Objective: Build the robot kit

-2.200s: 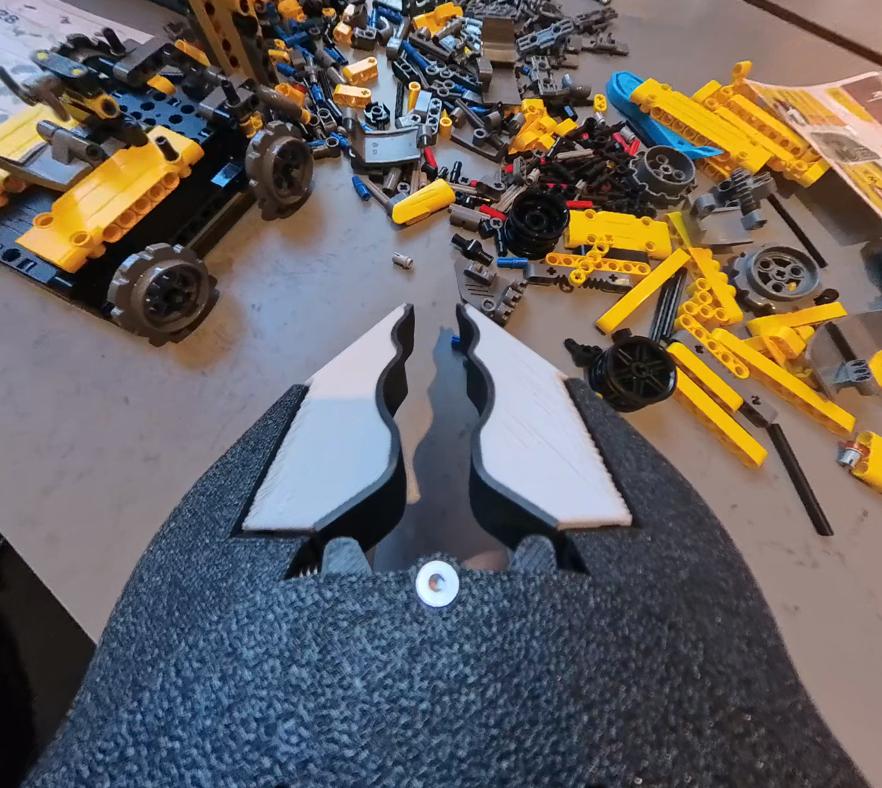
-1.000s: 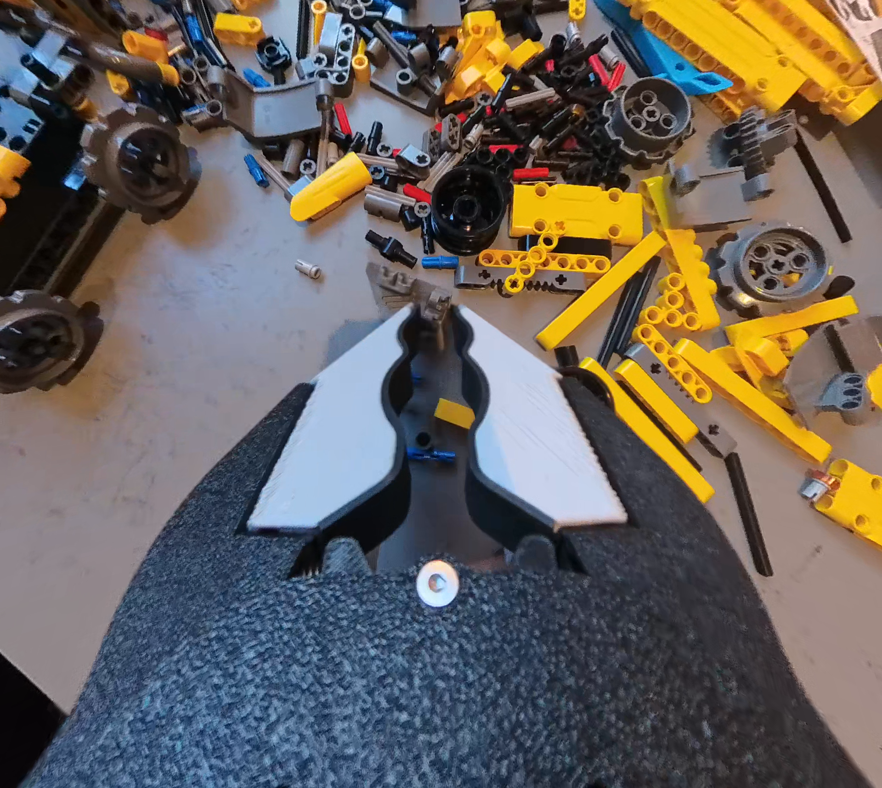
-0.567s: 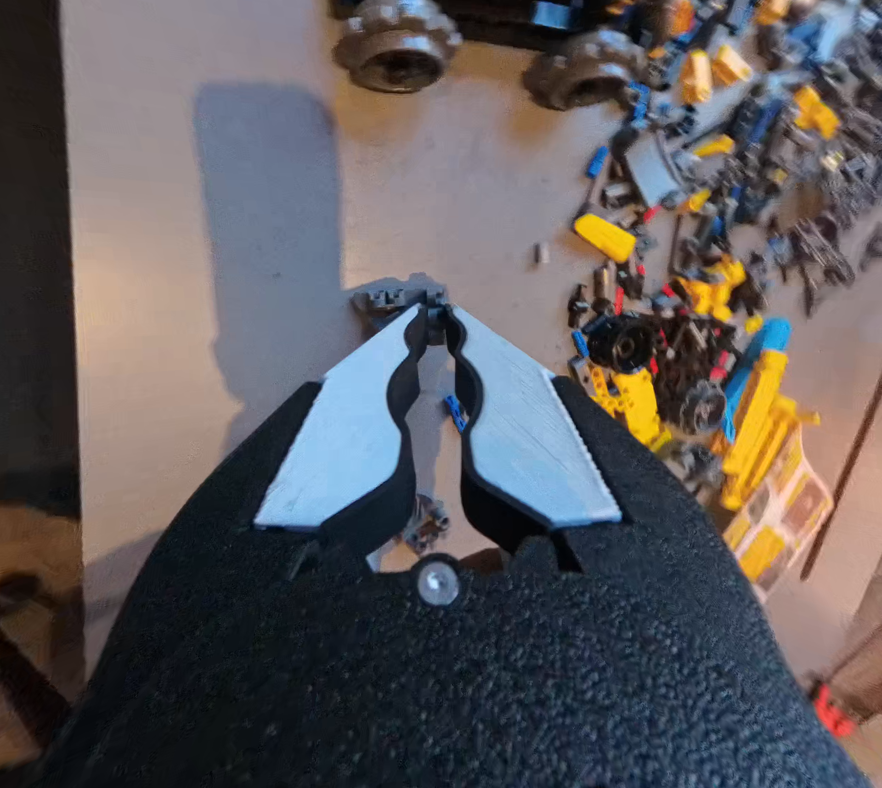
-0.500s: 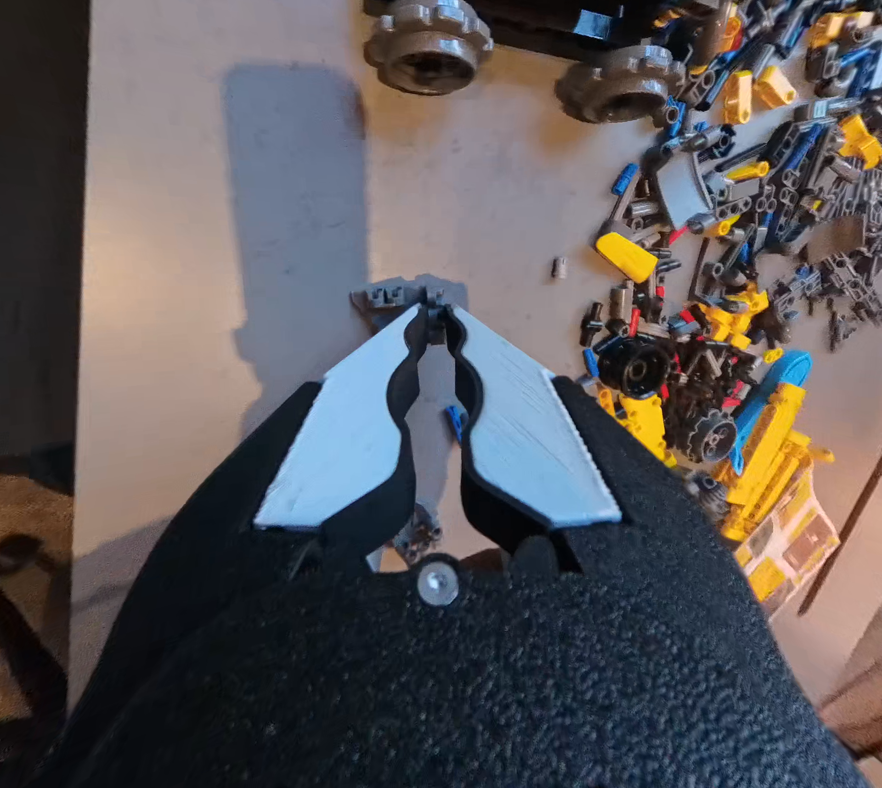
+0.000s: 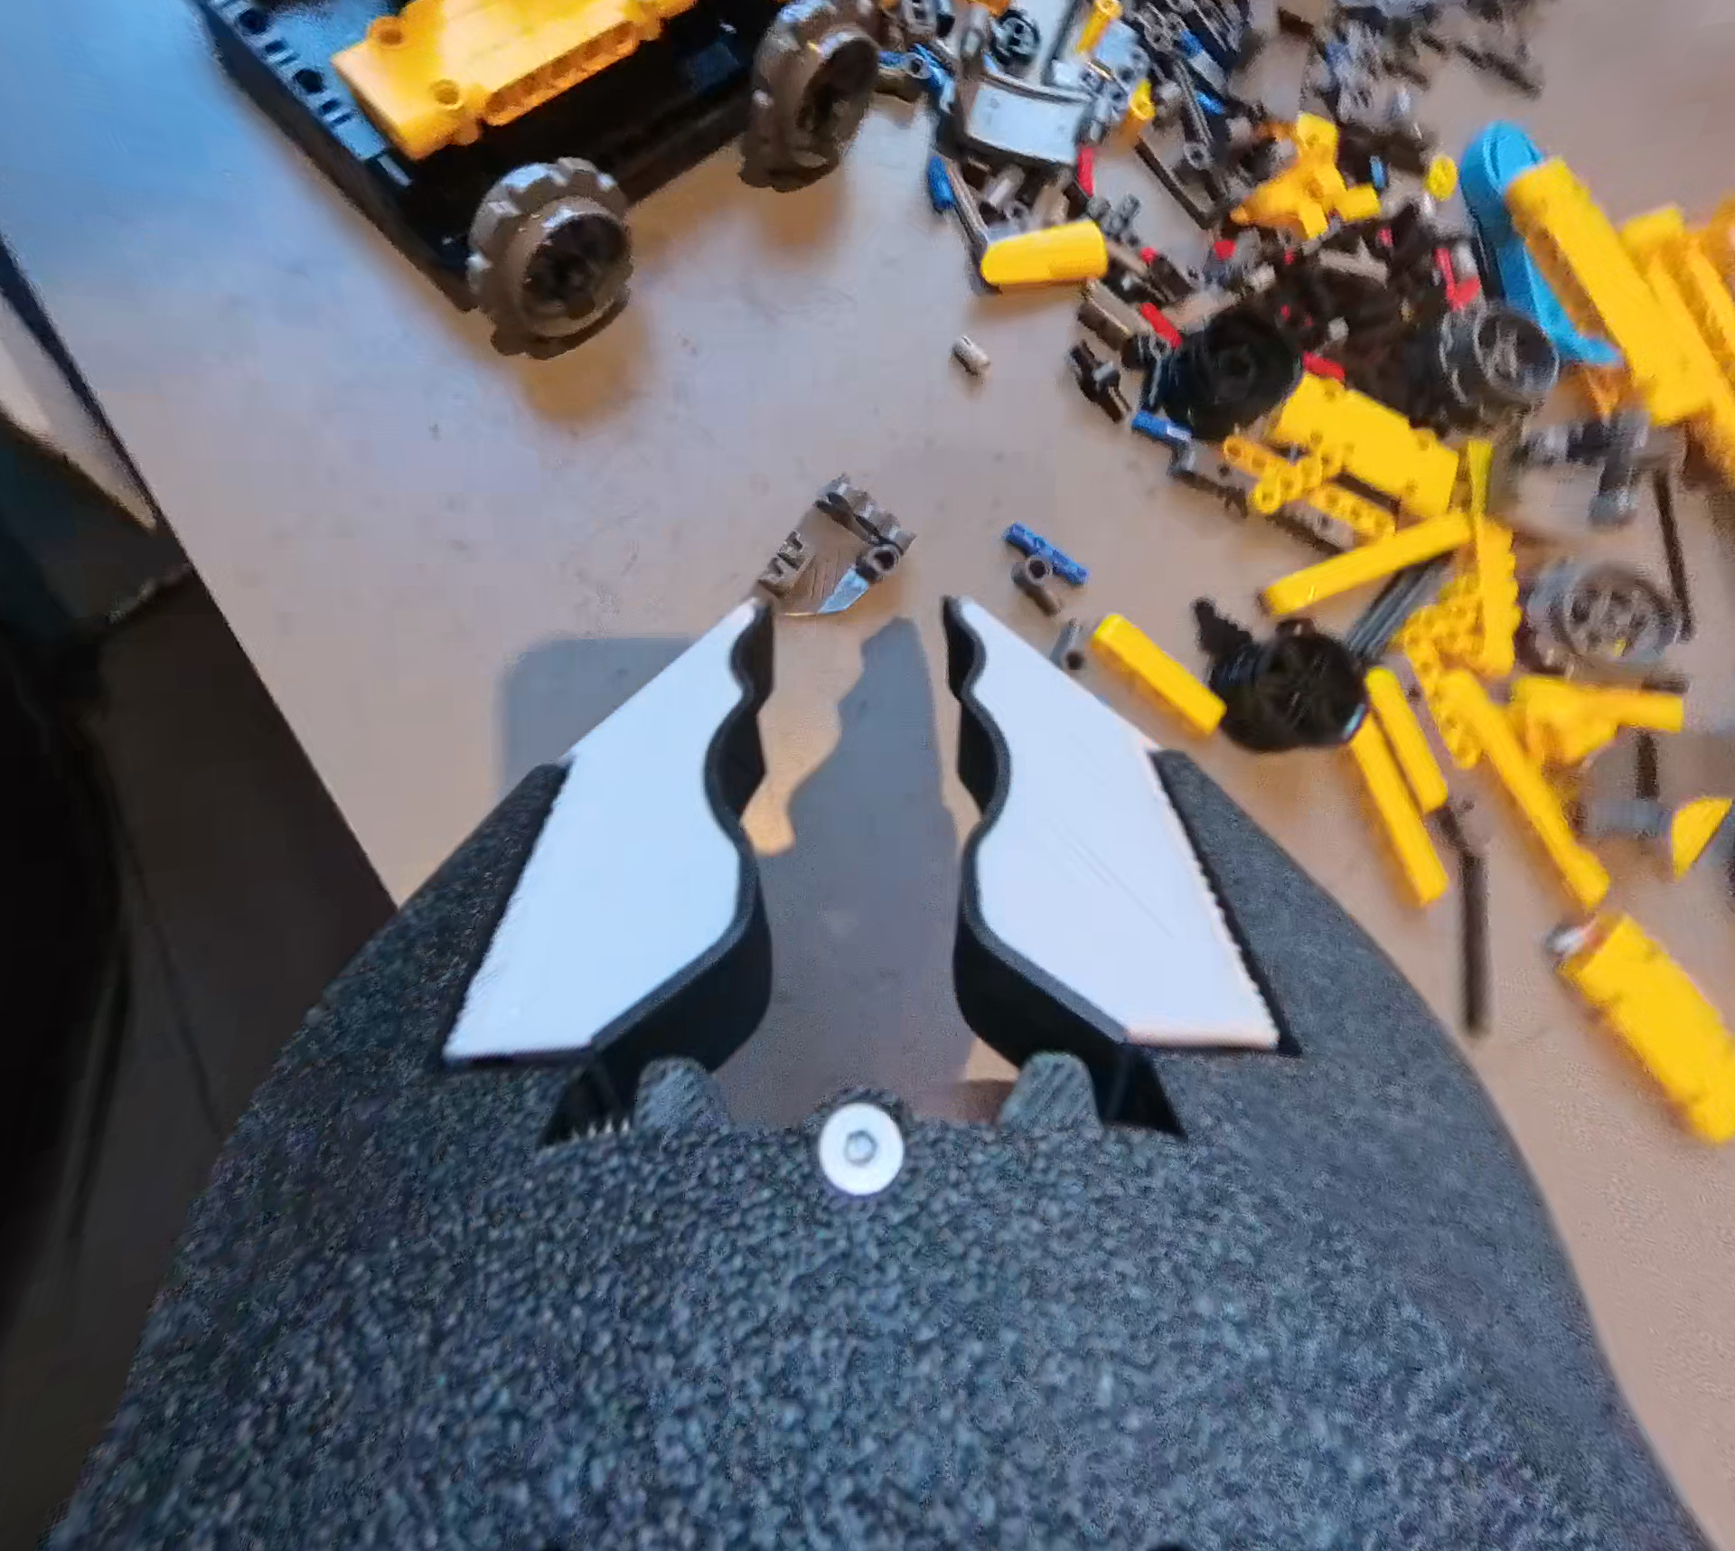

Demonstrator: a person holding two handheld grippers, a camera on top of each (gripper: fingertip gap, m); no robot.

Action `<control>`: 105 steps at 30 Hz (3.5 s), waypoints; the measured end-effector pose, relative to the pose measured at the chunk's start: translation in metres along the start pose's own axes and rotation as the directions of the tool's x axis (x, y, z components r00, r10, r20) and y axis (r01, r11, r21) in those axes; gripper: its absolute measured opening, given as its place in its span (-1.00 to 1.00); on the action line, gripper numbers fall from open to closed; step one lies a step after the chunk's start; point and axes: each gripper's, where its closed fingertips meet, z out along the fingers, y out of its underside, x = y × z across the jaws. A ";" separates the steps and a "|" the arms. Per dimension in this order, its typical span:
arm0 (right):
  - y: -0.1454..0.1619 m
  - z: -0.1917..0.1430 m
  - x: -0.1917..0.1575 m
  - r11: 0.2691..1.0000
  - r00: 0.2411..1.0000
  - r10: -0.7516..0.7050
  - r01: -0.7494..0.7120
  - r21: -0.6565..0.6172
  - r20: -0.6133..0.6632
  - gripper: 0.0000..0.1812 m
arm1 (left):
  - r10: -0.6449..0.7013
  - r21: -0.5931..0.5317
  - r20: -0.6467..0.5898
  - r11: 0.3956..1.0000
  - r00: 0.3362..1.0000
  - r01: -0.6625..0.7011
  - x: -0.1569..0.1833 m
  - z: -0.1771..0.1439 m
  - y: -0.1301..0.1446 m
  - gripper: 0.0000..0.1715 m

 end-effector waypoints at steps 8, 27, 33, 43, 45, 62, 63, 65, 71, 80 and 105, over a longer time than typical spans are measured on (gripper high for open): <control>0.002 0.019 -0.005 0.985 0.984 0.170 -0.169 0.022 -0.049 -0.40 | 0.009 -0.012 -0.014 1.000 1.000 -0.009 0.003 0.005 0.000 -0.33; 0.021 -0.003 0.008 0.985 0.991 0.132 -0.130 0.112 -0.017 -0.66 | 0.037 0.005 0.003 0.999 0.999 -0.037 -0.004 0.002 0.001 -0.30; 0.012 -0.020 0.024 0.938 0.970 0.201 -0.230 0.261 0.134 -0.68 | 0.174 0.039 0.048 0.984 0.984 -0.176 -0.007 -0.004 0.000 -0.33; 0.014 0.001 0.004 0.983 0.973 0.060 -0.096 0.156 0.221 -0.67 | 0.147 -0.004 0.064 0.989 0.987 -0.147 -0.007 -0.001 0.002 -0.29; 0.019 -0.006 0.016 0.983 0.984 0.060 -0.087 0.164 0.165 -0.68 | 0.144 0.000 0.058 0.990 0.988 -0.144 -0.005 -0.002 0.002 -0.29; 0.059 -0.049 0.058 0.992 0.994 0.094 -0.089 0.093 -0.053 -0.69 | 0.102 -0.025 0.067 0.995 0.992 -0.101 -0.015 0.001 0.021 -0.28; 0.062 -0.049 0.059 0.995 0.995 0.090 -0.088 0.054 -0.044 -0.69 | 0.102 -0.029 0.065 0.994 0.993 -0.101 -0.015 0.001 0.022 -0.28; 0.077 -0.047 0.061 0.990 0.995 0.104 -0.103 -0.096 0.003 -0.58 | 0.113 -0.041 0.065 0.993 0.992 -0.110 -0.015 0.002 0.023 -0.27; 0.092 -0.035 0.078 0.934 1.000 -0.010 0.019 -0.356 0.029 -0.34 | 0.120 -0.033 0.065 0.992 0.991 -0.118 -0.016 0.007 0.023 -0.28; 0.062 -0.042 0.072 0.966 0.996 0.084 -0.073 -0.247 0.034 -0.31 | 0.104 -0.002 0.053 0.995 0.993 -0.104 -0.018 0.000 0.022 -0.28; 0.016 -0.016 0.053 0.852 0.853 0.495 -0.439 0.285 -0.167 -0.56 | -0.004 0.262 0.314 0.961 0.950 -0.082 -0.036 -0.078 -0.019 -1.00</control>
